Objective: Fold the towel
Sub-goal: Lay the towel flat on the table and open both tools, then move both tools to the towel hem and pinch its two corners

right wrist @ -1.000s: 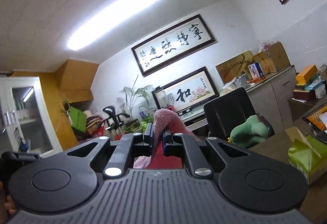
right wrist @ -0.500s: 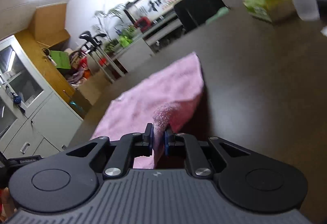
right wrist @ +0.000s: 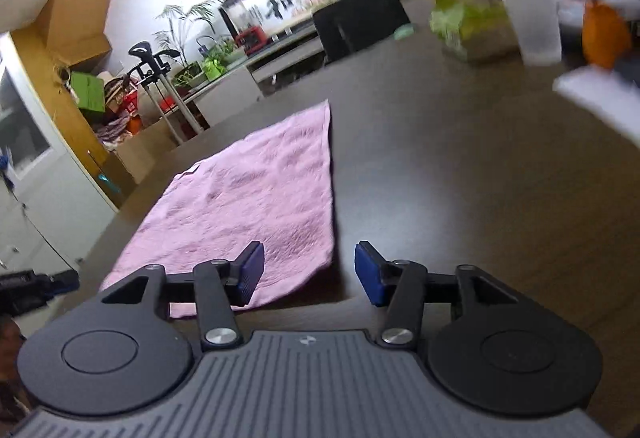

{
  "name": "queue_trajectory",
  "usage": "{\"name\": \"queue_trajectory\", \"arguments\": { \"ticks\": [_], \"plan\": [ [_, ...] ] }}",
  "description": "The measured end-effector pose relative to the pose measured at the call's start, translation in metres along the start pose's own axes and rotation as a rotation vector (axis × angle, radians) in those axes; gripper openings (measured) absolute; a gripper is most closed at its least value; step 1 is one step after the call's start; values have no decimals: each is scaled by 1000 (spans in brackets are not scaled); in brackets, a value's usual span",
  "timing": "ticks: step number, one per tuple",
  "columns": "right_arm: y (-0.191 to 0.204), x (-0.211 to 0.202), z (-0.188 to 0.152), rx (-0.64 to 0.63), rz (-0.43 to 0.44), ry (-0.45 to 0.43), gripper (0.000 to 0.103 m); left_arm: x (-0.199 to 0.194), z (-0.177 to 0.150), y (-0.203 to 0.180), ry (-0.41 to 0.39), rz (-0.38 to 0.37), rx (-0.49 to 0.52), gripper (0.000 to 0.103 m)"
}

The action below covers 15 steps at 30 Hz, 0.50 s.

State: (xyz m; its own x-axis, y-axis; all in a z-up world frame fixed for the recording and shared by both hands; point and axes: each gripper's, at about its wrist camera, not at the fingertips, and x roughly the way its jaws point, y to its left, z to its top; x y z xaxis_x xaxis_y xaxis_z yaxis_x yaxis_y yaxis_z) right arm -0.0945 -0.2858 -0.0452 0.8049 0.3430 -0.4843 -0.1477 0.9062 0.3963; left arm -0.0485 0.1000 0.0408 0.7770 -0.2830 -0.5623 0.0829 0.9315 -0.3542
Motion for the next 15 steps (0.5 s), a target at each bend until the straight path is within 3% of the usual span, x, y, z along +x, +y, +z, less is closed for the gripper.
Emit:
{"name": "queue_trajectory", "arguments": {
  "ticks": [3,4,6,10,15],
  "plan": [
    [13,2,5,-113,-17,-2,67,8,-1,-20,6,-6,103,35],
    [21,6,7,-166,-11,4,75,10,-3,-27,7,-6,134,42],
    [35,17,10,-241,20,24,81,19,-5,-43,14,1,211,50],
    [54,44,18,-313,75,103,81,36,-11,-59,47,45,303,51],
    [61,59,14,-351,58,184,80,45,-21,-56,101,51,321,51]
  ]
}}
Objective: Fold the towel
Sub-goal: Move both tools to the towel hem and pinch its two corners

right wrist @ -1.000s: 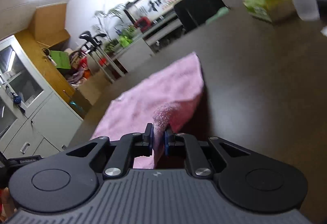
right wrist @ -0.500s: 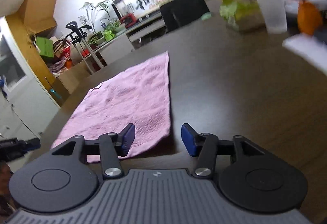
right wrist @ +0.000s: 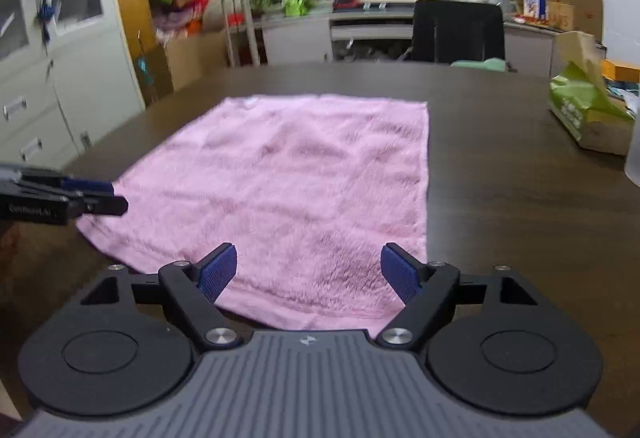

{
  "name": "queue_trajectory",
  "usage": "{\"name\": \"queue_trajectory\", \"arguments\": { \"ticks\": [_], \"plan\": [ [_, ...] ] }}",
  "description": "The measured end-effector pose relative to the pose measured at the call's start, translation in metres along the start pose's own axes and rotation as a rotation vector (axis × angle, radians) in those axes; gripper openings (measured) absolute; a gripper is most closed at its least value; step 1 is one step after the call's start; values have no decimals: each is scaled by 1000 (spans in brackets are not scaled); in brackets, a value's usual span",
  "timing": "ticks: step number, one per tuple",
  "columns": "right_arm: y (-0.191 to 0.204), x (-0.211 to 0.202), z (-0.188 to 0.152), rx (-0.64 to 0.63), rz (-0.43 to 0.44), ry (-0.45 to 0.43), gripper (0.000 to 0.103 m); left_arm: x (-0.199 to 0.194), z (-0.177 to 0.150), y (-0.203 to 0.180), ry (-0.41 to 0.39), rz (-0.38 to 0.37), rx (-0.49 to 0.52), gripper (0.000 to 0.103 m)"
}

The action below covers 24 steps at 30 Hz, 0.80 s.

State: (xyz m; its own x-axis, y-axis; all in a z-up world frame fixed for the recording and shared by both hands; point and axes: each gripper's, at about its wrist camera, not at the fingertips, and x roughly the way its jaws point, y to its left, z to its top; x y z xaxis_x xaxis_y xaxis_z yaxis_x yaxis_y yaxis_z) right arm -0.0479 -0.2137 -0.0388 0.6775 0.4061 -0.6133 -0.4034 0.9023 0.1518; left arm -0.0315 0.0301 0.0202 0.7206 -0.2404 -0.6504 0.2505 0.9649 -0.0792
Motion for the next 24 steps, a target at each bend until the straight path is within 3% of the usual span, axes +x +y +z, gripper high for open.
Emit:
{"name": "queue_trajectory", "arguments": {
  "ticks": [5,18,22,24],
  "plan": [
    [0,-2,-8,-31,-5,25,81,-2,-7,1,15,6,23,51],
    [11,-3,-21,-128,-16,40,96,-19,-23,-9,-8,53,43,52],
    [6,-16,-19,-123,-2,-19,96,-26,-17,2,-31,36,0,53],
    [2,-27,-19,-130,-12,-48,98,-35,-17,3,-75,53,34,59]
  ]
}}
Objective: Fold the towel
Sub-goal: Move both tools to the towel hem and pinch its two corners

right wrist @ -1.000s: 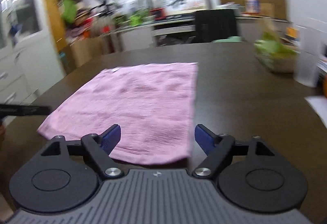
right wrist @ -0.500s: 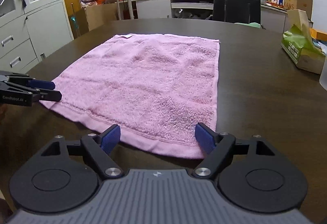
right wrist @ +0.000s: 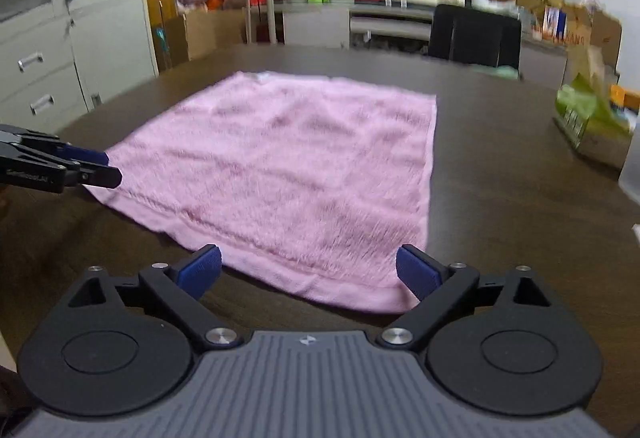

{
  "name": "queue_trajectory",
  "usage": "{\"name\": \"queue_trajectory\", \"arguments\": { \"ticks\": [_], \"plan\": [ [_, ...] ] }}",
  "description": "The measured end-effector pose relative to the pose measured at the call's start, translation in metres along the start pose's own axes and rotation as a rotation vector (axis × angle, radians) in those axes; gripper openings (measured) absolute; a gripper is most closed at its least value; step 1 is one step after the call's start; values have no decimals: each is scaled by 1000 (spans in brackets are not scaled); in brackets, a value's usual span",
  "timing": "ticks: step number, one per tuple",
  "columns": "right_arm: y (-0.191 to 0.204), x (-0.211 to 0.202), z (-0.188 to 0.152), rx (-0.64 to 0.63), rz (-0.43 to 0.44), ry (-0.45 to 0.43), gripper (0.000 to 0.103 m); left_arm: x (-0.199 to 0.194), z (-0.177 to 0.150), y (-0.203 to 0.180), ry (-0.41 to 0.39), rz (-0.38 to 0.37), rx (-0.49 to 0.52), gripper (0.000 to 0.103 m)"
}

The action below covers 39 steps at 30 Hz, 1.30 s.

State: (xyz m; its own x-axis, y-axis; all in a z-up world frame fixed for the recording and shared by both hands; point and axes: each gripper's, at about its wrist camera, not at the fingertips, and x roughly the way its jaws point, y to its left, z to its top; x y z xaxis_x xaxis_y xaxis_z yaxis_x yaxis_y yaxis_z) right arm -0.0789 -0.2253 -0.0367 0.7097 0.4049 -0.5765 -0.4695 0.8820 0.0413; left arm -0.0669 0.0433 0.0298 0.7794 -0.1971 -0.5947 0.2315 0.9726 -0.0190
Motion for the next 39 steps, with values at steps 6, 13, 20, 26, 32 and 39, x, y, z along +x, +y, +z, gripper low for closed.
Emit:
{"name": "queue_trajectory", "arguments": {
  "ticks": [6,13,20,26,32,39],
  "plan": [
    [-7,-12,-7,-22,-46,-4,99,-19,-5,7,-70,34,82,82],
    [-2,-3,-12,-36,-104,20,97,-8,-15,1,-1,0,51,85],
    [-13,6,-11,18,-78,71,82,-3,-20,-2,25,-20,32,85],
    [-13,6,-14,20,-56,63,64,0,-19,-2,30,-25,31,85],
    [-16,2,-15,33,-58,46,44,4,-20,-3,40,-34,29,83],
    [-19,1,-16,47,-50,31,42,5,-20,-5,46,-27,42,80]
  ]
}}
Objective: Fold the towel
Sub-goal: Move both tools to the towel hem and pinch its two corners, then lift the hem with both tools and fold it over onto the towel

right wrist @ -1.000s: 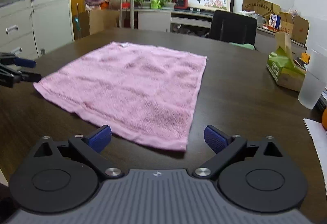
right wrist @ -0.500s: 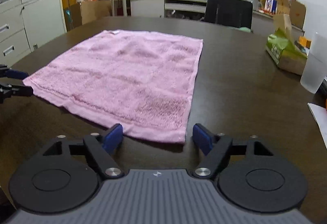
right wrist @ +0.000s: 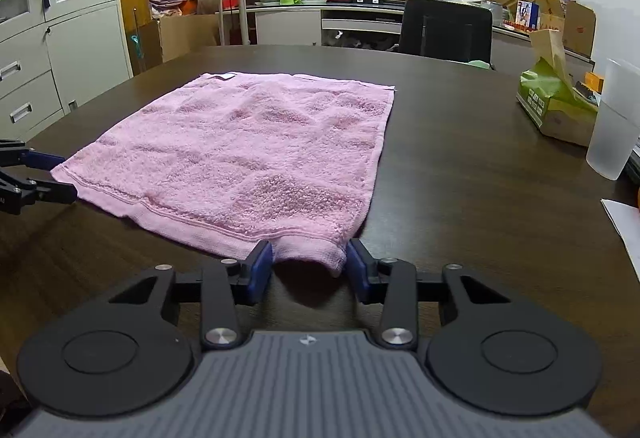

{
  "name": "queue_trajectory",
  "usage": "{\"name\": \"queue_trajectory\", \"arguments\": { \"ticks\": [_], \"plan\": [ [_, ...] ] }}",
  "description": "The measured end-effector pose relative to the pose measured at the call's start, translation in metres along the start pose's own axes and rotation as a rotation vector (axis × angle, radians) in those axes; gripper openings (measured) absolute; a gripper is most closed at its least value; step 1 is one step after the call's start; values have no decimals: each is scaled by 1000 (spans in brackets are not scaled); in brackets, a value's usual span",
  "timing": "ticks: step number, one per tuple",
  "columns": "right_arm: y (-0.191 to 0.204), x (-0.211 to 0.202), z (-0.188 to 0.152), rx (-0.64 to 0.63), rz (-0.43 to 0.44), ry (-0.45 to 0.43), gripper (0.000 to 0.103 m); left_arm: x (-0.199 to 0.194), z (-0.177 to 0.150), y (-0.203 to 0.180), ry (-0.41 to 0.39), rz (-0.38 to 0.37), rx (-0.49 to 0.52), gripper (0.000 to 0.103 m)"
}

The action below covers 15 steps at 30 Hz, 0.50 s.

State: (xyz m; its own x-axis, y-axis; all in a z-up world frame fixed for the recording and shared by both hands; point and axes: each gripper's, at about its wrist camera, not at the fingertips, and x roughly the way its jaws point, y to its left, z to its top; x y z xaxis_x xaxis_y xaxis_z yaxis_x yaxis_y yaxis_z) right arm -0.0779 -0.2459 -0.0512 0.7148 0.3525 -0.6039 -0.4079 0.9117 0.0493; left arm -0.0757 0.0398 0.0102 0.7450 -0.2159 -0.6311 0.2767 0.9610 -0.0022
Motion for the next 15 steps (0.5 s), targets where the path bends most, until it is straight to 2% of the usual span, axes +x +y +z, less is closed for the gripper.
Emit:
{"name": "queue_trajectory", "arguments": {
  "ticks": [3,6,7,10,15],
  "plan": [
    [-3,0,0,17,-2,-4,36,1,1,0,-1,9,1,77],
    [-6,-1,1,44,1,-8,30,1,1,1,-4,10,-1,69],
    [-8,-1,0,52,0,-10,23,1,1,2,-5,10,-4,64],
    [-9,-1,0,83,1,-15,10,0,2,3,-6,16,-18,53],
    [-2,-3,-1,89,-7,-39,7,-2,4,7,-2,8,-43,29]
  ]
}}
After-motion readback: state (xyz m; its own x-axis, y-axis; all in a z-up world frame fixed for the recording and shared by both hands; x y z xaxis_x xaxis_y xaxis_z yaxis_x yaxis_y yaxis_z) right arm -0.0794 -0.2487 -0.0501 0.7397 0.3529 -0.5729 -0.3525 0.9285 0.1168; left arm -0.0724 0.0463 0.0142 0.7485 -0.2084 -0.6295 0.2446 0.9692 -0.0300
